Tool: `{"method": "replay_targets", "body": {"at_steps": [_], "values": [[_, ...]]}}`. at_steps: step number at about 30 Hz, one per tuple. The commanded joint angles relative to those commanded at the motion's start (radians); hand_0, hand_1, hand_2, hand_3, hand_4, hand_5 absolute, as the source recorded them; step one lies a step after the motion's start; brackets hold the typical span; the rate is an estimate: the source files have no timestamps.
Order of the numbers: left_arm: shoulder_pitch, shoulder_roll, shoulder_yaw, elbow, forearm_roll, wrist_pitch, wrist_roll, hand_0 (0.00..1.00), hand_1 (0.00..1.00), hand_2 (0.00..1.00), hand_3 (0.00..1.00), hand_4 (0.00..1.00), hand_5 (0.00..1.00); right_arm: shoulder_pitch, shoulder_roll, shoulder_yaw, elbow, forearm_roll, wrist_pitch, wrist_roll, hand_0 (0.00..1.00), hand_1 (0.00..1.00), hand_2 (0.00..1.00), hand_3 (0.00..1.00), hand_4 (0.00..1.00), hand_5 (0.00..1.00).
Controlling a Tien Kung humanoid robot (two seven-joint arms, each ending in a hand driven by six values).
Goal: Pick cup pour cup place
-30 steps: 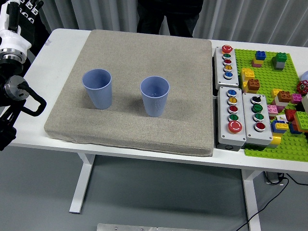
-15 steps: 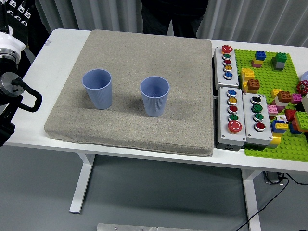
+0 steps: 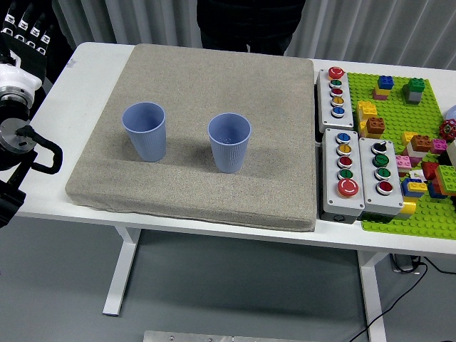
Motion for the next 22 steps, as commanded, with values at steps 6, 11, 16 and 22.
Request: {"method": "replay_targets", "body": {"at_steps": [6, 11, 16, 22], "values": [[0.006, -0.002, -0.006, 0.0, 0.015, 0.005, 0.001, 0.858, 0.852, 0.909, 0.954, 0.774, 0.998, 0.001, 0.001, -0.006, 0.0, -0.001, 0.0, 0.0, 0.675, 0.634, 0.559, 0.563, 0.002, 0.096], [0.008, 0.0, -0.017, -0.003, 0.043, 0.017, 0.002, 0.863, 0.849, 0.907, 0.955, 0.779, 0.998, 0.001, 0.001, -0.009, 0.0, 0.002, -0.001, 0.0, 0.674, 0.634, 0.559, 0.562, 0.002, 0.095], [0.011, 0.002, -0.021, -0.003, 0.049, 0.019, 0.003, 0.863, 0.849, 0.907, 0.955, 0.779, 0.998, 0.0, 0.001, -0.011, 0.0, 0.004, -0.001, 0.0, 0.674, 0.634, 0.559, 0.562, 0.002, 0.095], [0.017, -0.004, -0.025, -0.002, 0.06, 0.021, 0.005, 0.865, 0.848, 0.906, 0.955, 0.781, 0.998, -0.005, 0.004, -0.012, 0.0, 0.003, -0.001, -0.001, 0.674, 0.634, 0.559, 0.563, 0.002, 0.094]]}}
